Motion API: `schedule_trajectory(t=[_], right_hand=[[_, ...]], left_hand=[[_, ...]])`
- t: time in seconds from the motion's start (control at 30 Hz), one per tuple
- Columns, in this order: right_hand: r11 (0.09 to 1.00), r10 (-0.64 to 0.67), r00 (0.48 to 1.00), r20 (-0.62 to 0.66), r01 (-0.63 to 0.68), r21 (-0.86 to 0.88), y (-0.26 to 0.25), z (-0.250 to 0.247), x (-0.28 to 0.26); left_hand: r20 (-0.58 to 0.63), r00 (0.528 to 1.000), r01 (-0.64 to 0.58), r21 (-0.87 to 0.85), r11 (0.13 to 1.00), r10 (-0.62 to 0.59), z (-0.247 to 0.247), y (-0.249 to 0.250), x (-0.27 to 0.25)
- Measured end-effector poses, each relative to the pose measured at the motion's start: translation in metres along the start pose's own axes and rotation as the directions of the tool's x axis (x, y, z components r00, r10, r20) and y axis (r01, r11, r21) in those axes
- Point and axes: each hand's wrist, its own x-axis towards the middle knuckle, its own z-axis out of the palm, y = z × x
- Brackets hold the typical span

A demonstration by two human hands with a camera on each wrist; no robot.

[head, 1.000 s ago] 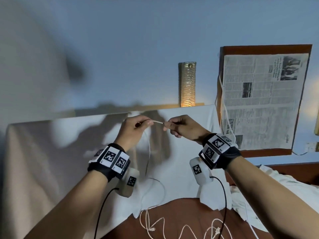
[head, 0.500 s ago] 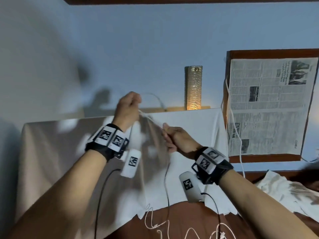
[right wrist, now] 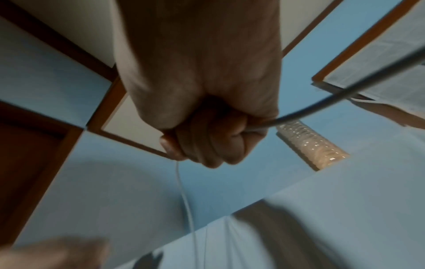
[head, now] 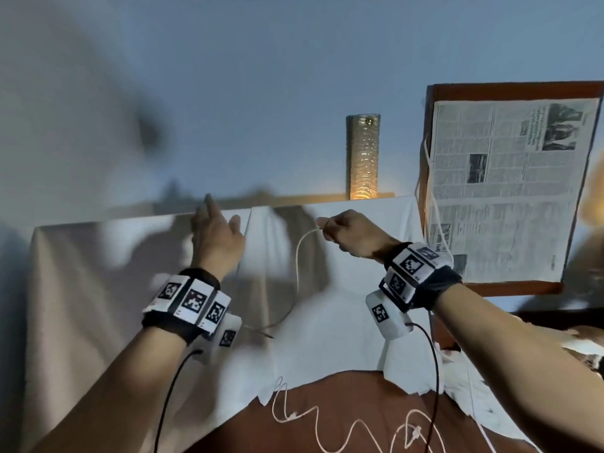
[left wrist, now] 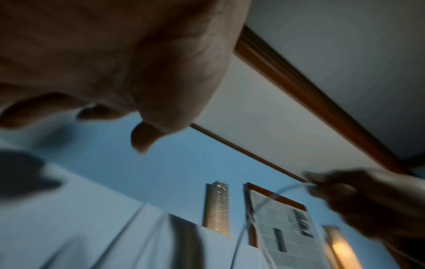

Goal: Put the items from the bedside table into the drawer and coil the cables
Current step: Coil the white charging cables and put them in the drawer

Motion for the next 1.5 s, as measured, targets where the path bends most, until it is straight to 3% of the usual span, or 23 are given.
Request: schedule_trajectory(t=[0.03,0.1,0.17,0.3,0.4,0.5,0.57,0.63,0.7,0.8,0.87,0.97,1.03,1.2,1.27,1.37,1.43,1.5], right_hand=[[1.000,-0.018,1.000,0.013,0.018,-0.023,-0.005,0.005,0.002],[0.999,-0.033,0.999,0.023,0.033,-0.012,-0.012,0.014,0.004],[0.999,-0.039,0.999,0.017,0.038,0.037,-0.011,0.018,0.004],[1.000,0.016,1.000,0.021,-0.017,0.020,0.011,0.011,-0.002],[0.995,0.101,0.994,-0.046,-0.099,0.030,0.031,-0.006,-0.007],[0.996,0.089,0.993,-0.074,-0.088,0.021,0.032,-0.016,-0.010],[1.000,0.028,0.996,-0.080,-0.027,0.013,0.025,-0.016,-0.008],[1.000,-0.022,0.997,-0.078,0.023,0.010,0.017,-0.013,-0.004],[0.999,-0.049,0.997,-0.062,0.048,-0.023,0.006,-0.008,0.001],[0.997,-0.073,0.997,-0.022,0.073,-0.037,-0.013,0.006,0.007],[0.997,-0.071,0.997,0.000,0.071,-0.011,-0.018,0.010,0.010],[1.000,0.013,0.999,-0.038,-0.013,-0.005,0.000,-0.002,0.007],[0.997,0.071,0.996,-0.063,-0.068,0.040,0.016,-0.015,0.001],[0.981,0.072,0.996,-0.044,-0.063,0.184,0.010,-0.012,-0.003],[0.970,0.055,0.998,-0.021,-0.049,0.237,-0.002,-0.003,0.001],[0.941,0.017,1.000,0.026,-0.025,0.337,-0.018,0.006,0.004],[0.915,-0.012,0.998,0.067,-0.016,0.403,-0.022,0.006,0.004],[0.895,-0.006,0.995,0.095,-0.037,0.444,-0.020,0.003,0.000]], left_hand=[[0.054,0.994,-0.085,-0.140,0.987,0.093,0.008,0.021,-0.018],[0.256,0.935,-0.163,-0.301,0.940,0.244,0.023,0.054,-0.050],[0.367,0.889,-0.101,-0.427,0.899,0.274,0.037,0.063,-0.060],[0.332,0.909,-0.101,-0.412,0.905,0.253,0.039,0.048,-0.050],[0.230,0.967,-0.012,-0.389,0.921,0.110,0.024,0.027,-0.027],[0.232,0.973,0.066,-0.325,0.944,0.012,0.008,0.018,-0.014],[0.294,0.955,0.023,-0.149,0.989,0.022,0.003,0.016,-0.010],[0.306,0.946,-0.119,0.022,0.993,0.107,0.000,0.020,-0.011],[0.296,0.922,-0.227,-0.105,0.968,0.248,0.000,0.033,-0.017],[0.432,0.834,-0.127,-0.456,0.881,0.344,0.015,0.063,-0.039],[0.436,0.842,-0.055,-0.516,0.855,0.318,0.028,0.067,-0.045],[0.263,0.929,-0.156,-0.359,0.920,0.260,0.021,0.036,-0.018],[0.164,0.961,-0.179,-0.243,0.953,0.222,0.008,0.005,0.008],[0.311,0.924,-0.244,0.037,0.969,0.221,-0.002,0.020,-0.001],[0.338,0.897,-0.259,-0.121,0.958,0.285,0.001,0.046,-0.016],[0.438,0.783,-0.194,-0.502,0.843,0.442,0.019,0.072,-0.034],[0.385,0.795,-0.194,-0.571,0.797,0.469,0.026,0.075,-0.035],[0.241,0.833,-0.312,-0.539,0.783,0.498,0.026,0.068,-0.024]])
